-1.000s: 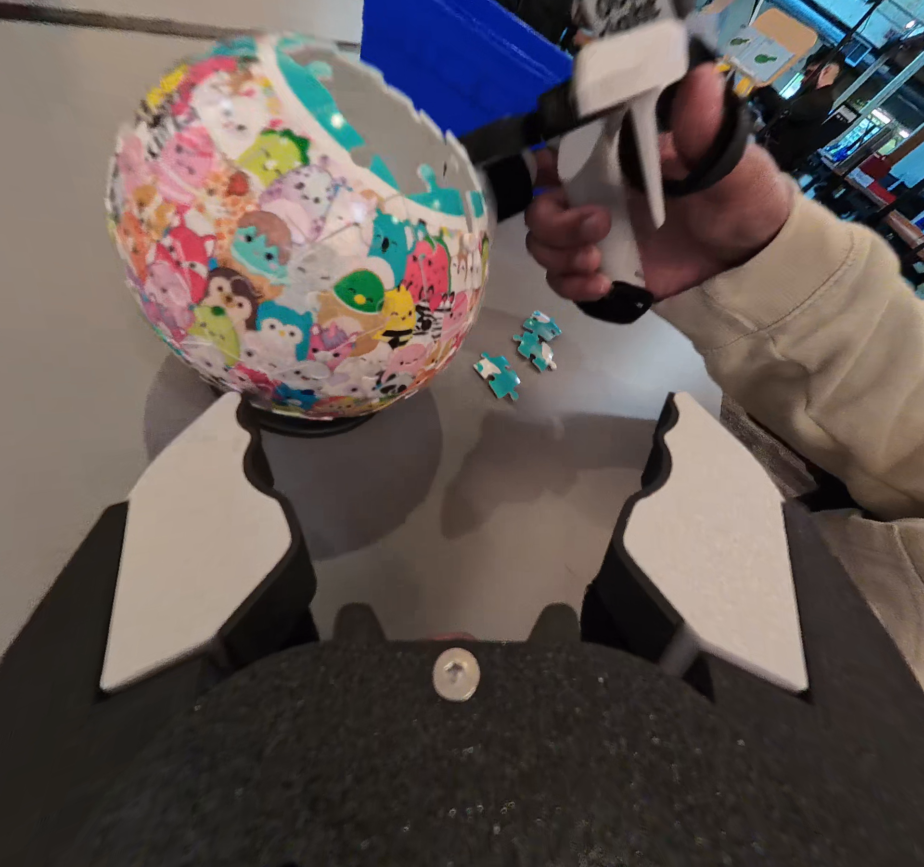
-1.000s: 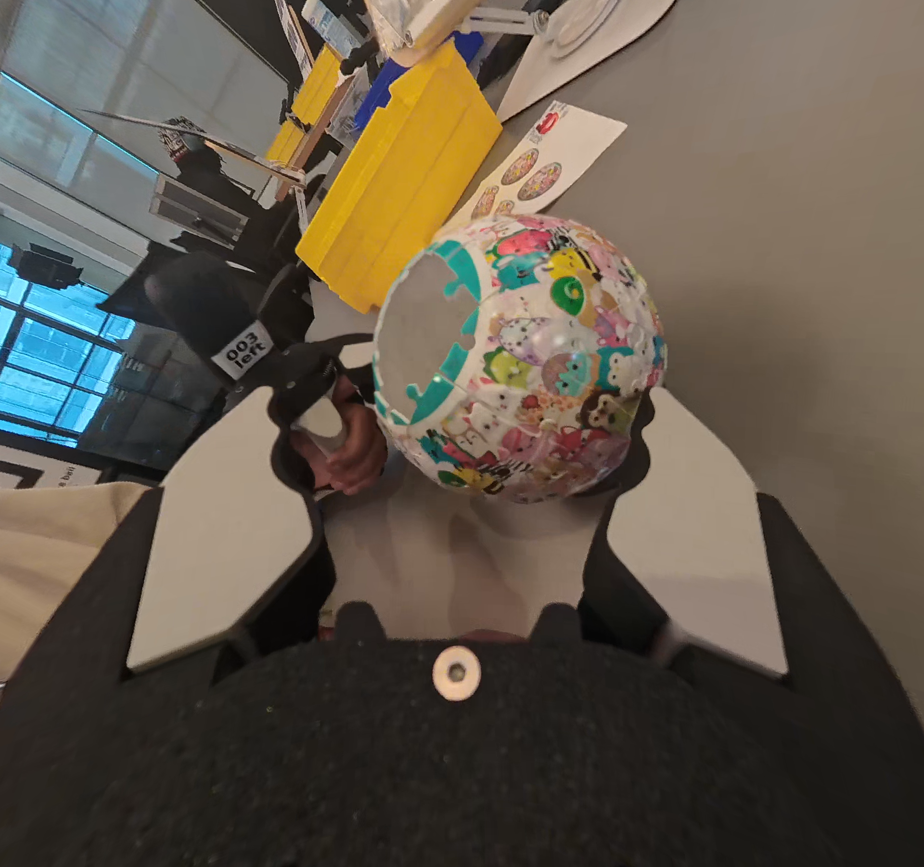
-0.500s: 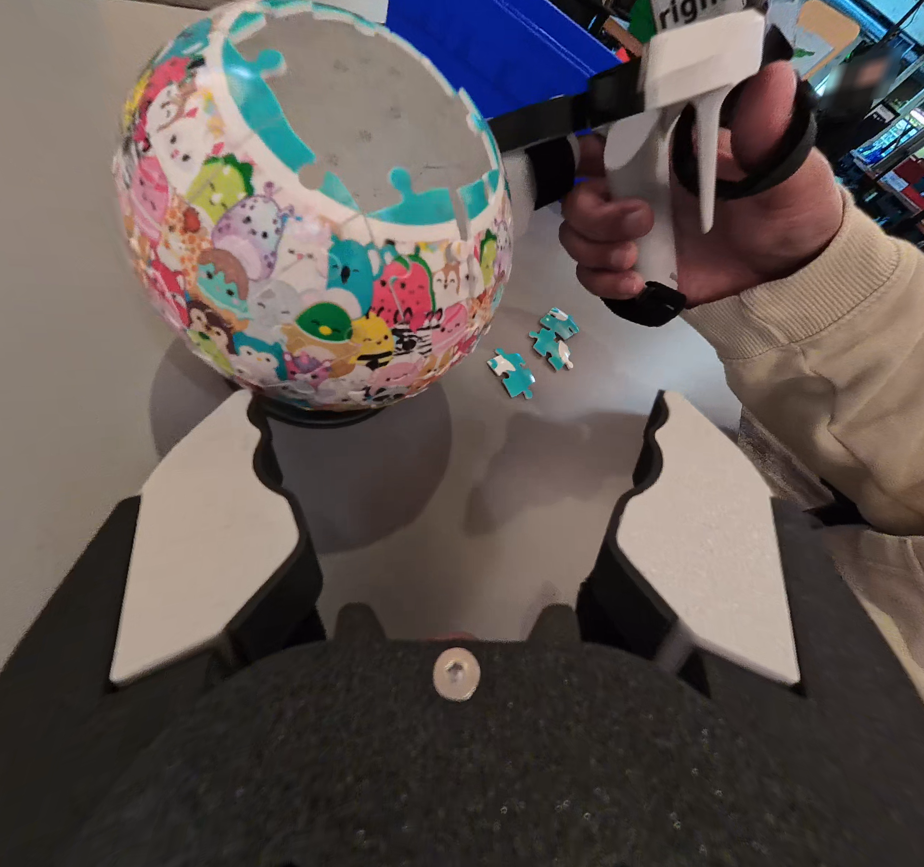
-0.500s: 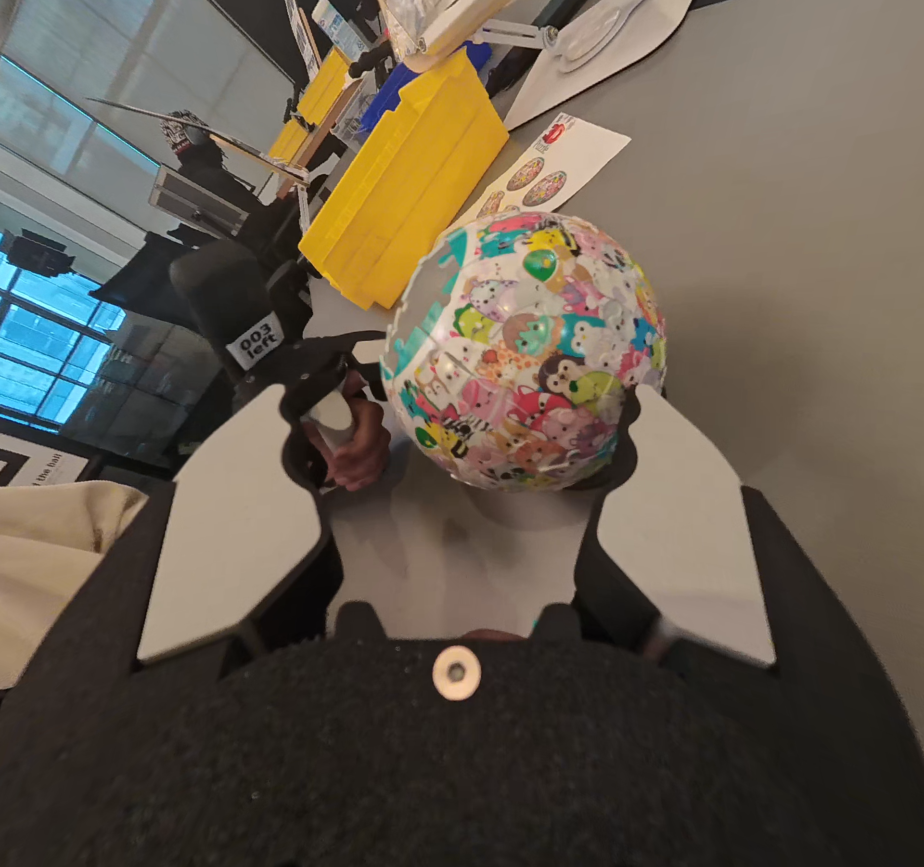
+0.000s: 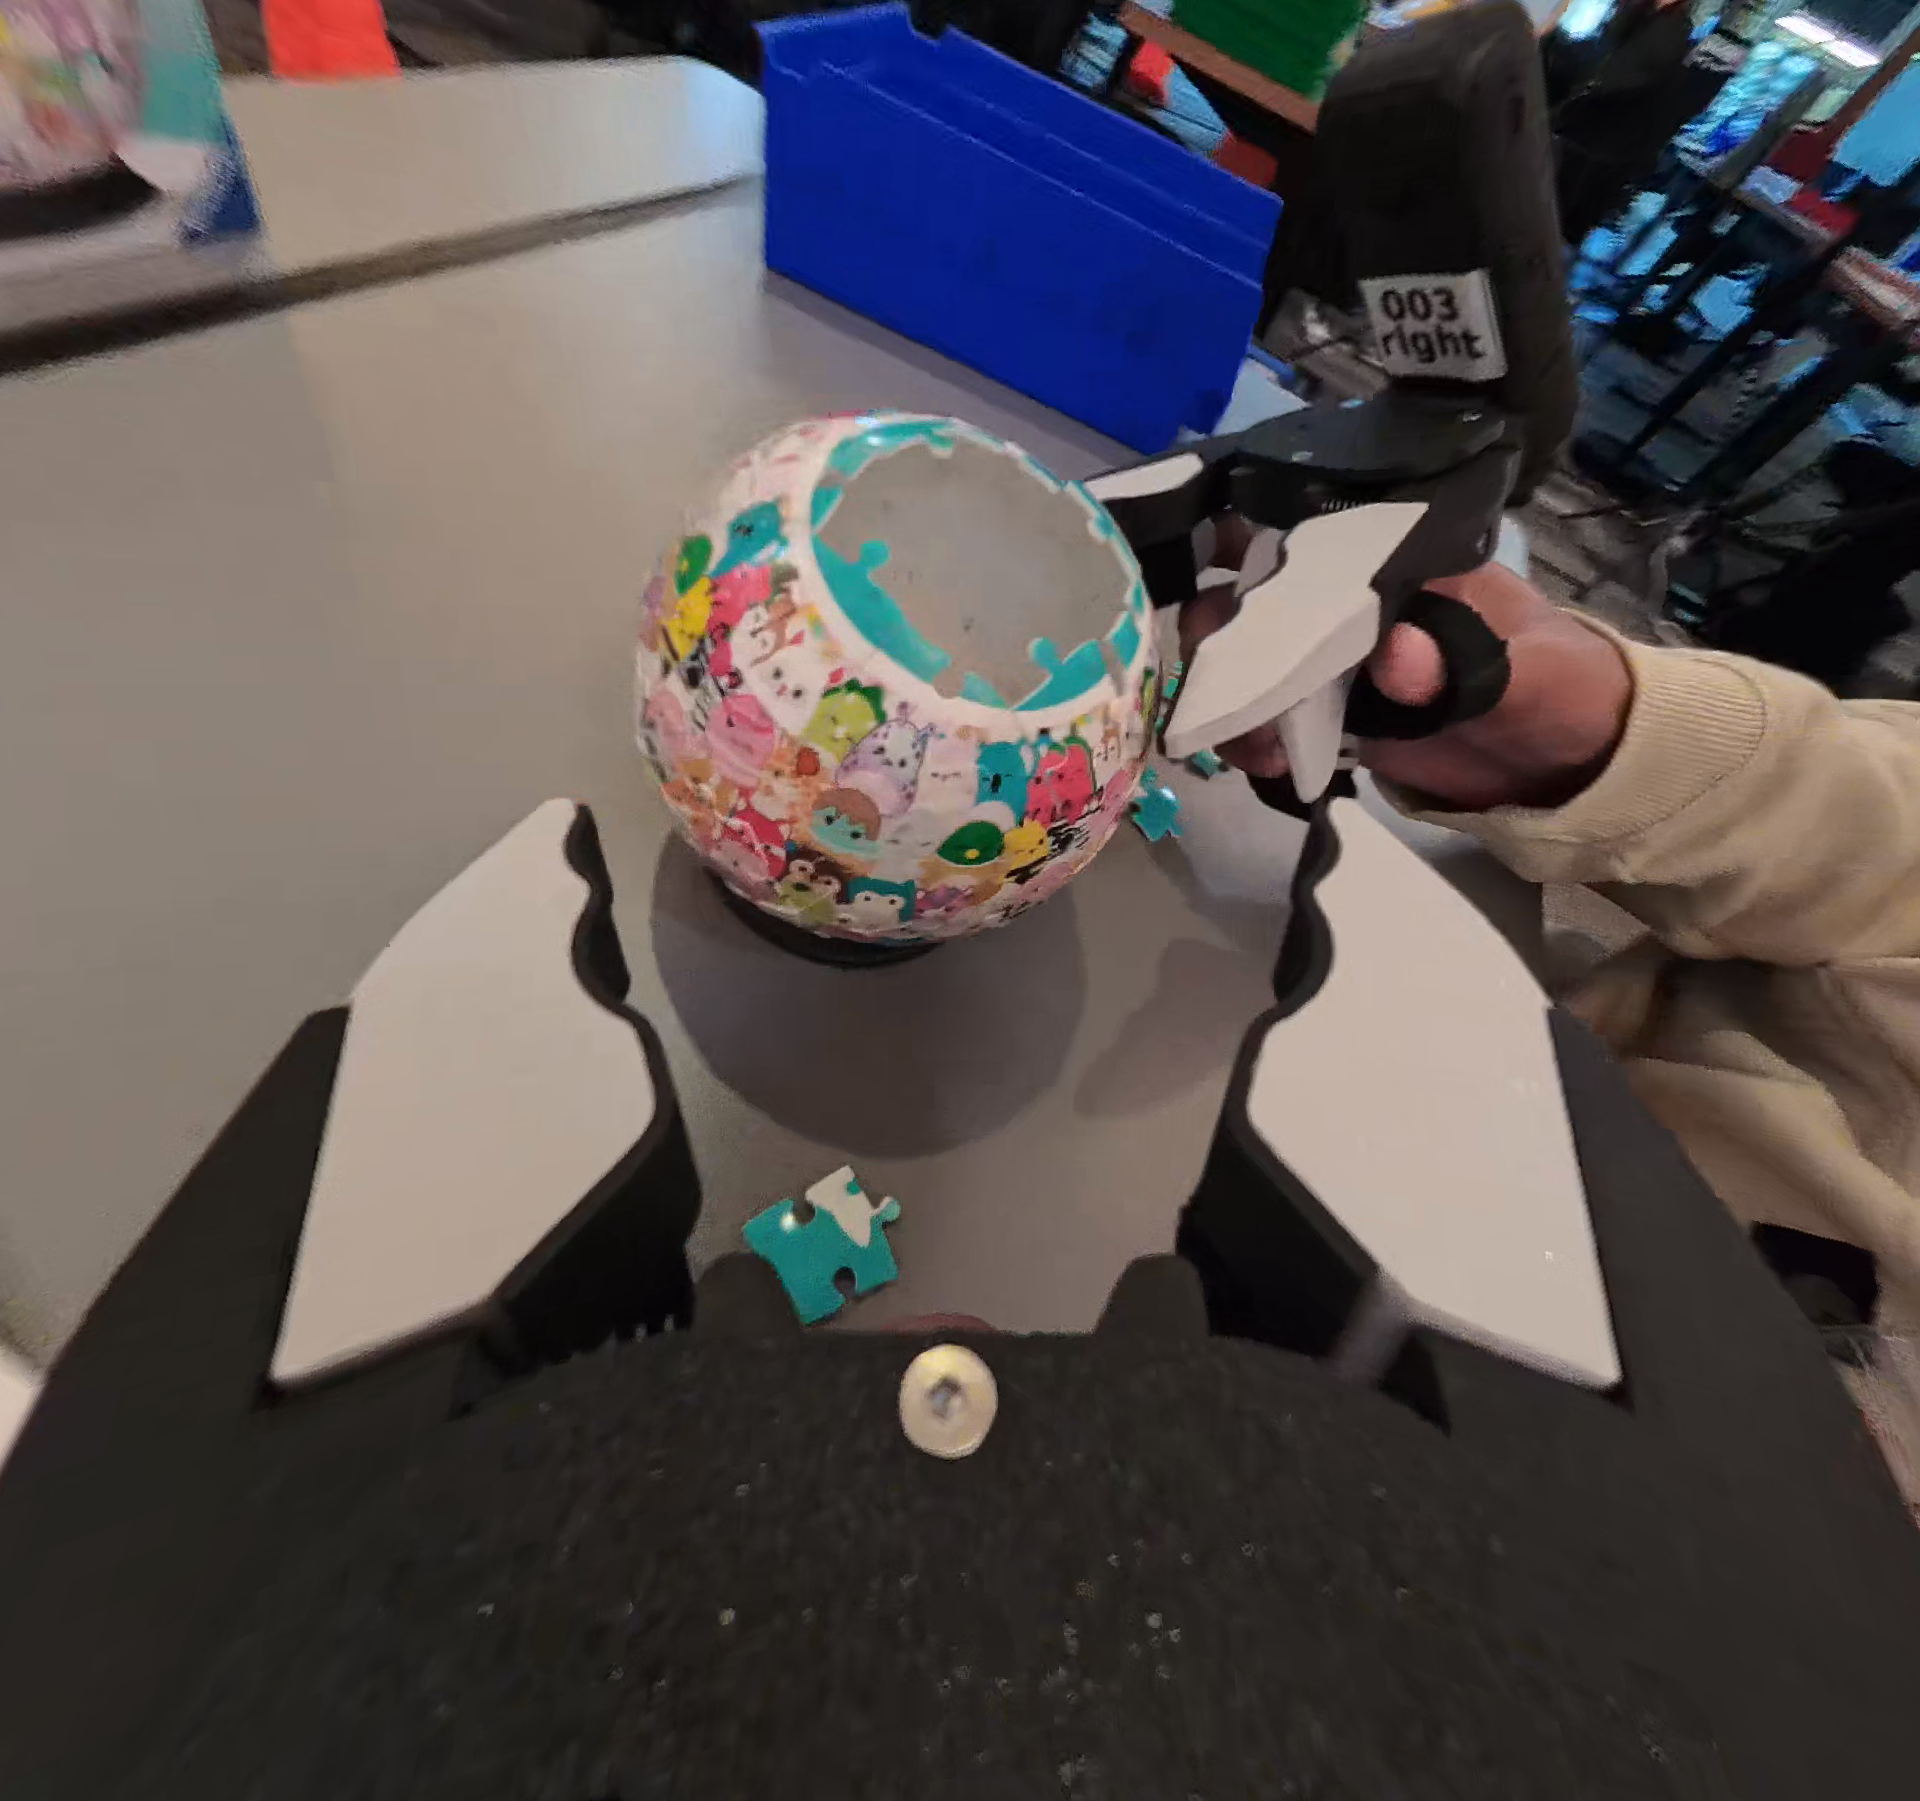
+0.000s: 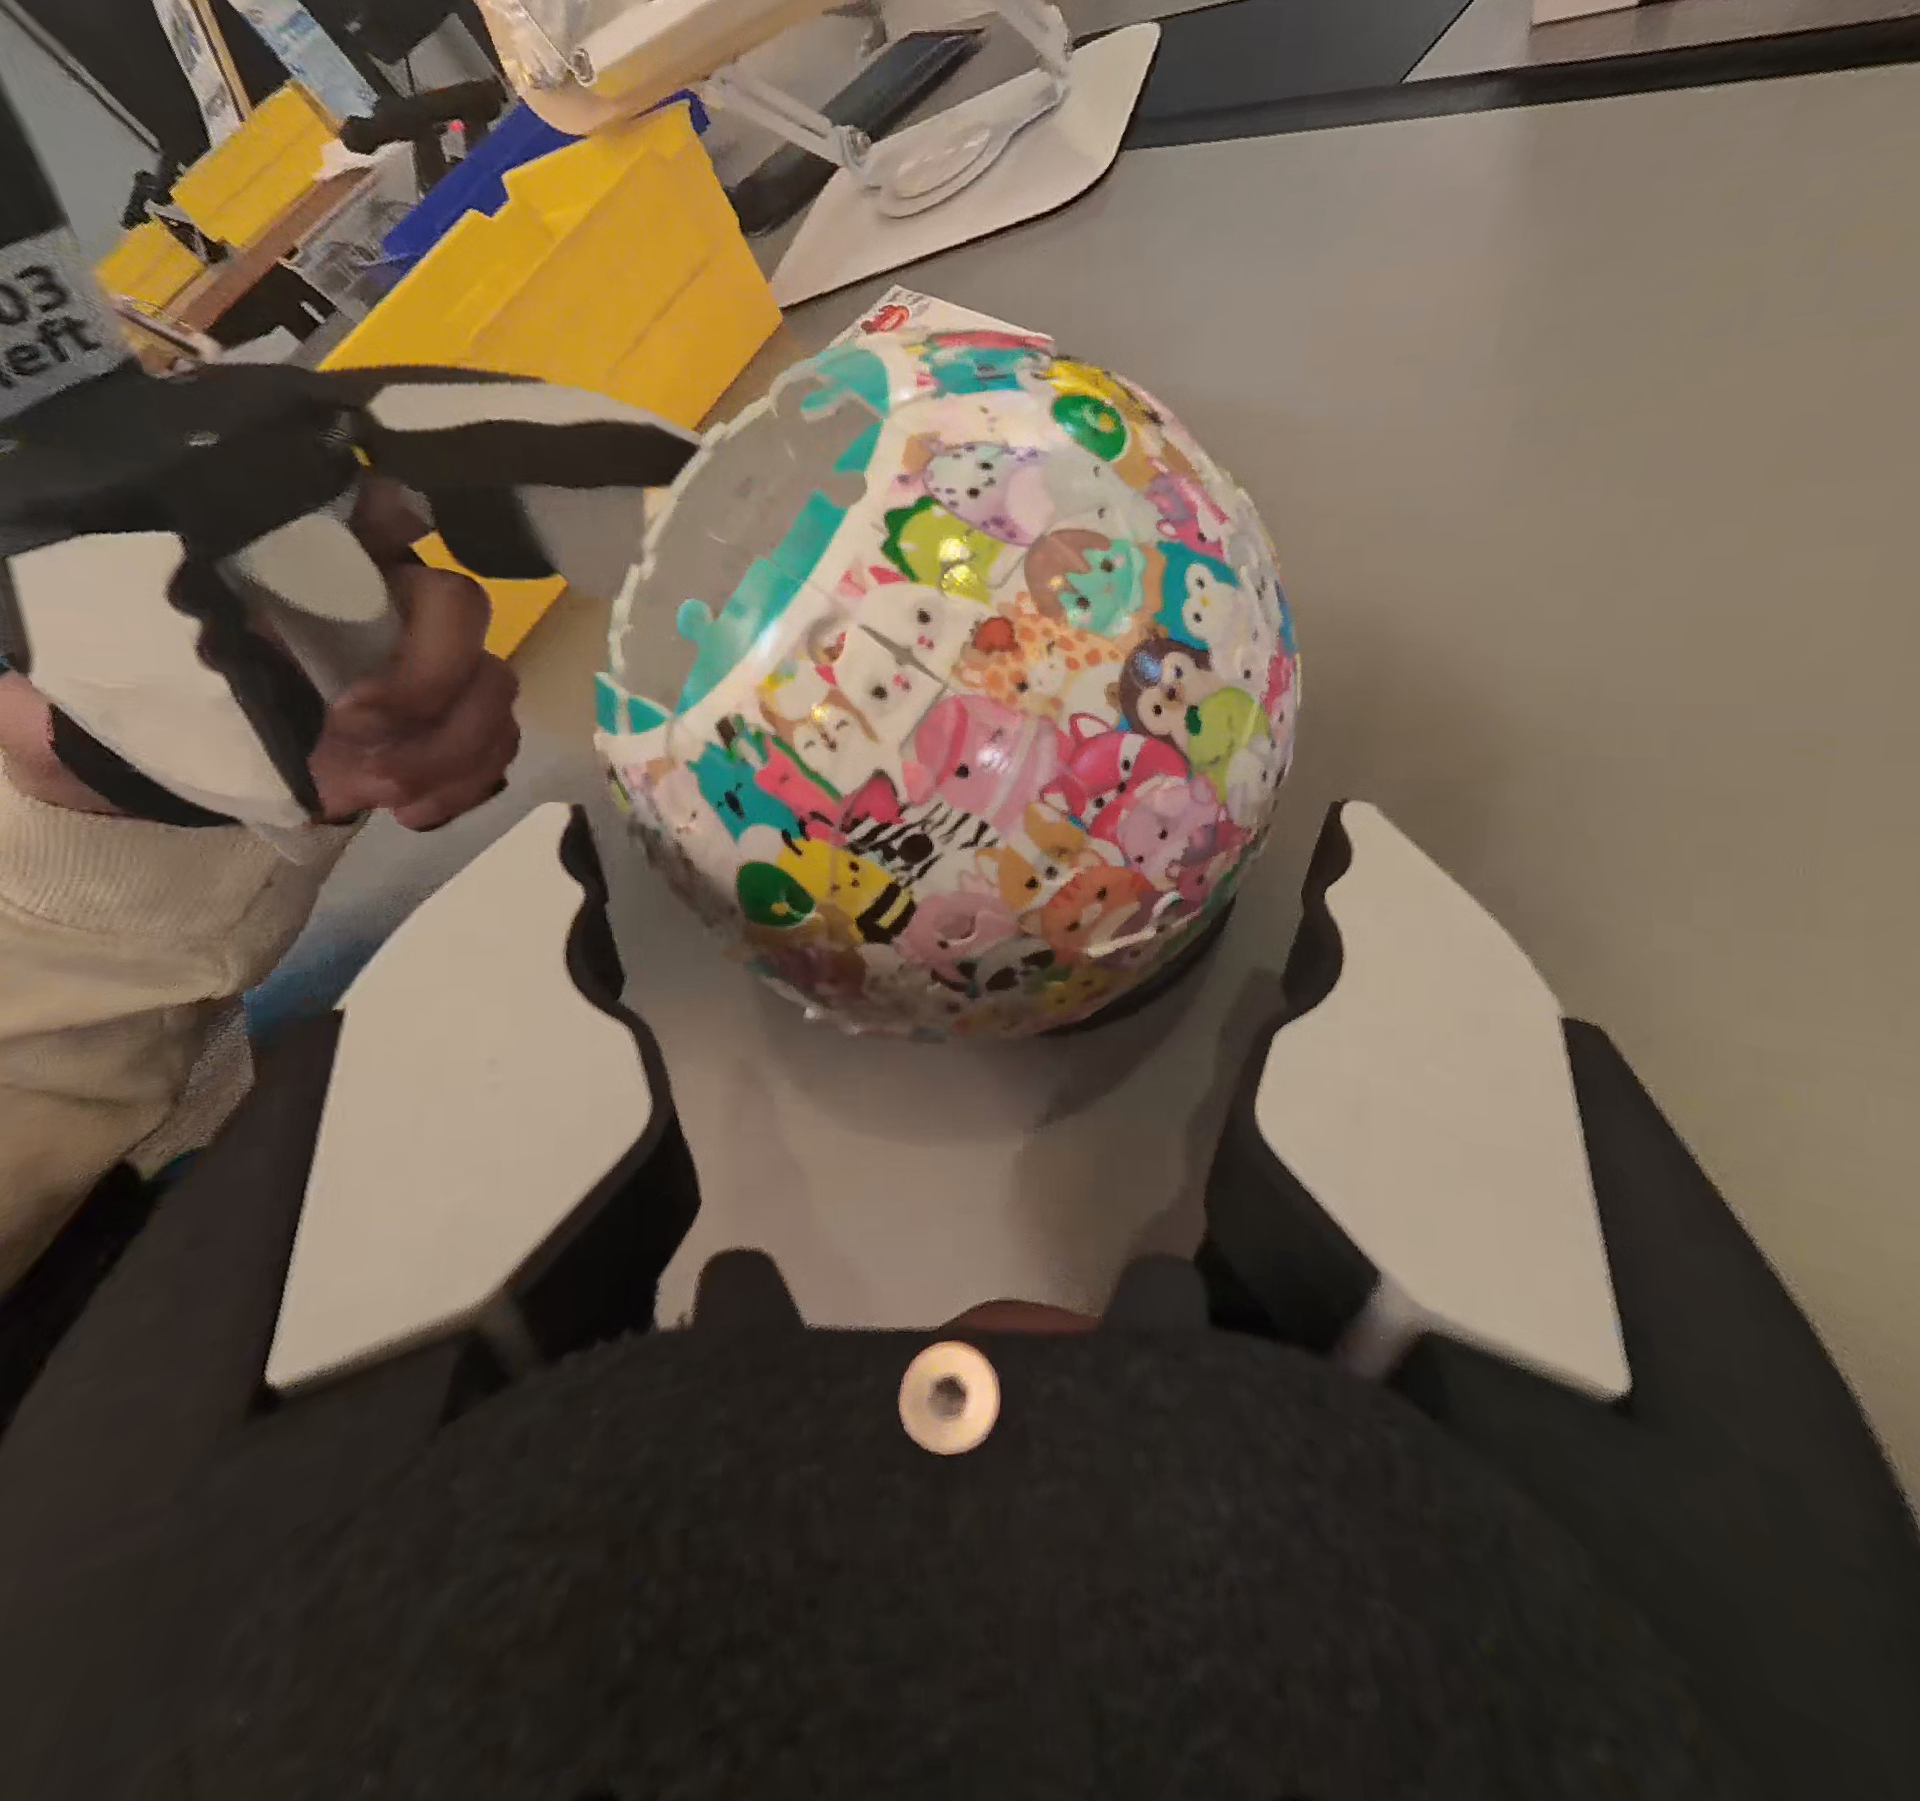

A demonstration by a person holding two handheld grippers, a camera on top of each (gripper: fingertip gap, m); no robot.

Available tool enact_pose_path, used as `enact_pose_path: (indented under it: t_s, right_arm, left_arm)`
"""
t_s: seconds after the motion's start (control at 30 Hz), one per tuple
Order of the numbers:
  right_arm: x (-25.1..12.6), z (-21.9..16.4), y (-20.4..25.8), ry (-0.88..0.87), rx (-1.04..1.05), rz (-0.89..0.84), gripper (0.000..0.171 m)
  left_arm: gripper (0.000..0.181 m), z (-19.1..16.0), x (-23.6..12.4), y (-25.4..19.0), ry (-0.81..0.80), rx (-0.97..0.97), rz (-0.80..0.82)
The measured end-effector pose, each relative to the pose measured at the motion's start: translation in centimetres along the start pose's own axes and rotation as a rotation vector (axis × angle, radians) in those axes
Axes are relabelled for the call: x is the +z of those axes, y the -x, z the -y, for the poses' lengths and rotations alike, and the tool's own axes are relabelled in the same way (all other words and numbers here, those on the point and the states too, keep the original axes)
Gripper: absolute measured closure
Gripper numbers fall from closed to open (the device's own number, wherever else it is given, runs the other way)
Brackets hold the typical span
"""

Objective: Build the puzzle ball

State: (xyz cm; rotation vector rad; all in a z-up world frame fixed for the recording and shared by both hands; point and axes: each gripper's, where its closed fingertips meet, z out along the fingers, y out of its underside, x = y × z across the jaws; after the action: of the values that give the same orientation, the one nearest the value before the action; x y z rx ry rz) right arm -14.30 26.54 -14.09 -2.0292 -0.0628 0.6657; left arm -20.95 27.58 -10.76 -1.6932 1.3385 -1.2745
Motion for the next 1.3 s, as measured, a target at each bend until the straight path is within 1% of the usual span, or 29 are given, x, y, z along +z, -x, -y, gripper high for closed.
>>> enact_pose_path:
  t_s: [0.1, 0.13, 0.23, 0.3, 0.4, 0.47, 0.6, 0.73, 0.9, 1.07, 1.3]
  right_arm:
    - [0.2, 0.3, 0.0, -0.018, 0.038, -0.001, 0.051]
    - [0.2, 0.4, -0.1, -0.025, 0.057, -0.002, 0.052]
    - [0.1, 0.3, -0.3, -0.027, 0.1, 0.003, 0.054]
    - [0.1, 0.3, -0.3, -0.032, 0.118, 0.008, 0.054]
    - [0.2, 0.4, -0.3, -0.044, 0.143, 0.017, 0.053]
    - [0.2, 0.4, 0.1, -0.048, 0.126, 0.046, 0.047]
    - [0.1, -0.4, -0.2, -0.016, 0.107, 0.048, 0.048]
    - [0.5, -0.3, -0.3, -0.01, 0.134, 0.03, 0.05]
    - [0.5, -0.2, -0.4, -0.011, 0.191, 0.025, 0.05]
    - [0.6, -0.4, -0.4, -0.013, 0.272, 0.054, 0.049]
    - [0.7, -0.4, -0.4, -0.006, 0.296, 0.059, 0.048]
  left_arm:
    - [0.054, -0.7, 2.1, -0.4, 0.014, -0.017, -0.105]
    - [0.054, -1.0, 2.7, -0.6, 0.024, -0.012, -0.114]
    - [0.041, -1.2, 3.6, -1.1, 0.031, 0.016, -0.108]
    - [0.038, -1.3, 3.8, -1.2, 0.033, 0.03, -0.09]
    - [0.038, -1.7, 4.0, -1.1, 0.047, 0.048, -0.074]
    - [0.043, -1.7, 4.0, -0.7, 0.041, 0.038, -0.077]
    - [0.044, -2.1, 4.2, -0.3, 0.056, -0.004, -0.097]
    - [0.035, -2.5, 4.7, -0.9, 0.087, 0.042, -0.074]
    - [0.036, -3.2, 5.3, -0.7, 0.14, 0.092, 0.008]
    - [0.036, -3.3, 5.3, -0.9, 0.154, 0.079, -0.006]
    - [0.036, -3.6, 5.3, -0.8, 0.167, 0.092, 0.015]
